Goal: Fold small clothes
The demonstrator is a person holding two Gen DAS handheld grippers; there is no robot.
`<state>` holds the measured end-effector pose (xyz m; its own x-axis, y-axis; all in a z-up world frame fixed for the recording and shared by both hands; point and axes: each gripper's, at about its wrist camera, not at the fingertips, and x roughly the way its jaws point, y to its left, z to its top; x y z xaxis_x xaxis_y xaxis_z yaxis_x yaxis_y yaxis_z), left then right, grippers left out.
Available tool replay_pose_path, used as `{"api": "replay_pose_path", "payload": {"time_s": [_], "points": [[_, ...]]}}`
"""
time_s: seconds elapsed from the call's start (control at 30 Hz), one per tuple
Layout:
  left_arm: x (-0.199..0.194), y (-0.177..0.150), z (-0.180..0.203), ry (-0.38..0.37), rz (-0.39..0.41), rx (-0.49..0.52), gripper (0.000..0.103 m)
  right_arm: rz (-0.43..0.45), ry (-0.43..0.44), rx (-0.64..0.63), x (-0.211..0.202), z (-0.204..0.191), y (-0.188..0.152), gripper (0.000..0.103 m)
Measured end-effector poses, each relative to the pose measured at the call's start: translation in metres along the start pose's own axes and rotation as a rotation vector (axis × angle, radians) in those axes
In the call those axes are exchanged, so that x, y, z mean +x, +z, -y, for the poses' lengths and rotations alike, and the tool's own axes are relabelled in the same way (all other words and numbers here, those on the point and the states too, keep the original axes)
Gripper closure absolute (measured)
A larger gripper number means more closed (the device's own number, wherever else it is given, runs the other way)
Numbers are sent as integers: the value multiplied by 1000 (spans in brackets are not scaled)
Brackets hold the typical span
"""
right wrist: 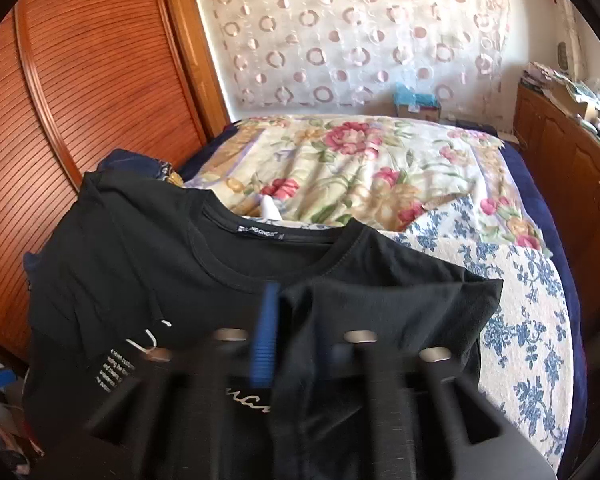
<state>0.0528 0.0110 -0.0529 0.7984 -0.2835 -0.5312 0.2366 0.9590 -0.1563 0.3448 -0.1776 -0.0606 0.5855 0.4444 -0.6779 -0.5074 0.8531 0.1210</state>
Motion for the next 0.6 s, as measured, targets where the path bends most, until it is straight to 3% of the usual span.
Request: {"api": "replay_pose_path", "payload": {"time_s": [0.3, 0.6], "points": [[1, 1, -1, 6, 0, -6, 7, -24, -99, -52, -29, 18, -45, 65], [5, 4, 4, 9, -10, 6, 7, -74, -9, -125, -49, -9, -116, 66]]}}
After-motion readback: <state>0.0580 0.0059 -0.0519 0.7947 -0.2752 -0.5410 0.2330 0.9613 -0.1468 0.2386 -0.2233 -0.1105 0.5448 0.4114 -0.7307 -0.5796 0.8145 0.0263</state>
